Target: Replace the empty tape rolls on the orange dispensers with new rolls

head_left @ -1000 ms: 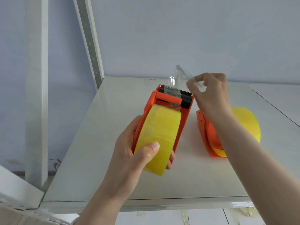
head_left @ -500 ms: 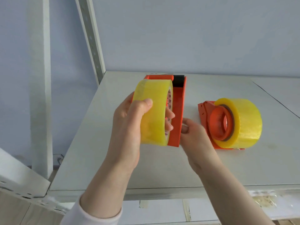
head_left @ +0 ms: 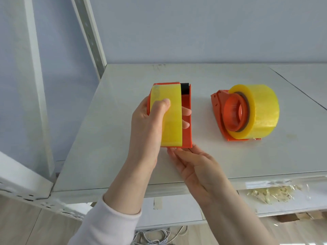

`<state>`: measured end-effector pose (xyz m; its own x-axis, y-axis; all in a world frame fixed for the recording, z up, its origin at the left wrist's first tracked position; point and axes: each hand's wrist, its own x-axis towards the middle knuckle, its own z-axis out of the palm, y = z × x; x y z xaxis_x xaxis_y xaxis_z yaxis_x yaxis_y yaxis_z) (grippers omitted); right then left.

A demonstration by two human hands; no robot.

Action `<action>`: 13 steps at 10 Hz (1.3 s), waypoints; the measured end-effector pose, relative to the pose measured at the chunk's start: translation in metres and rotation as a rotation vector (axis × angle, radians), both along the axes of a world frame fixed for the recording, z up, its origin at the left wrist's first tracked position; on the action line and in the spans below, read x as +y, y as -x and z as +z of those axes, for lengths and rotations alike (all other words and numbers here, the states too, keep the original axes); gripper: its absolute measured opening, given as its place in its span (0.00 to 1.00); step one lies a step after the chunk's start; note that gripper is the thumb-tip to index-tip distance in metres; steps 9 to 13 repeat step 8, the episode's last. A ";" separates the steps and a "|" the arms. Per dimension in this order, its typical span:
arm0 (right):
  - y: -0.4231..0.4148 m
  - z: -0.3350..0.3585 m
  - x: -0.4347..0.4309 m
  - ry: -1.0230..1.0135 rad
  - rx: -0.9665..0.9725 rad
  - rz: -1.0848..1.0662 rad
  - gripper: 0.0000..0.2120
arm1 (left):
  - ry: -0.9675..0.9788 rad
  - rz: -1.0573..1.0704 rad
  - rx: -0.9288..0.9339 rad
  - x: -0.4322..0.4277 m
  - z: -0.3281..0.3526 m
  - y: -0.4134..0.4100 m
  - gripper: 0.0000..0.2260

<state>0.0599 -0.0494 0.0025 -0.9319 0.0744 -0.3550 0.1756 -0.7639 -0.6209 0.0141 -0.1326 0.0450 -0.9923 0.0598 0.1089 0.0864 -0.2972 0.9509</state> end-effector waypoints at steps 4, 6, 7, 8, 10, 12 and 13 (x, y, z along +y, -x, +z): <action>-0.017 0.008 -0.008 0.135 -0.127 -0.073 0.08 | 0.113 -0.022 -0.061 0.015 -0.019 0.017 0.10; -0.035 0.014 -0.004 -0.078 -0.092 -0.138 0.08 | 0.313 0.005 -0.019 0.009 -0.029 0.026 0.18; -0.035 0.021 0.003 -0.341 -0.036 -0.118 0.05 | 0.474 0.052 -0.043 0.006 -0.022 0.016 0.19; -0.030 0.031 0.009 -0.530 0.035 -0.095 0.06 | 0.469 0.179 -0.056 0.002 -0.019 0.007 0.22; -0.030 0.031 0.009 -0.530 0.035 -0.095 0.06 | 0.469 0.179 -0.056 0.002 -0.019 0.007 0.22; -0.030 0.031 0.009 -0.530 0.035 -0.095 0.06 | 0.469 0.179 -0.056 0.002 -0.019 0.007 0.22; -0.030 0.031 0.009 -0.530 0.035 -0.095 0.06 | 0.469 0.179 -0.056 0.002 -0.019 0.007 0.22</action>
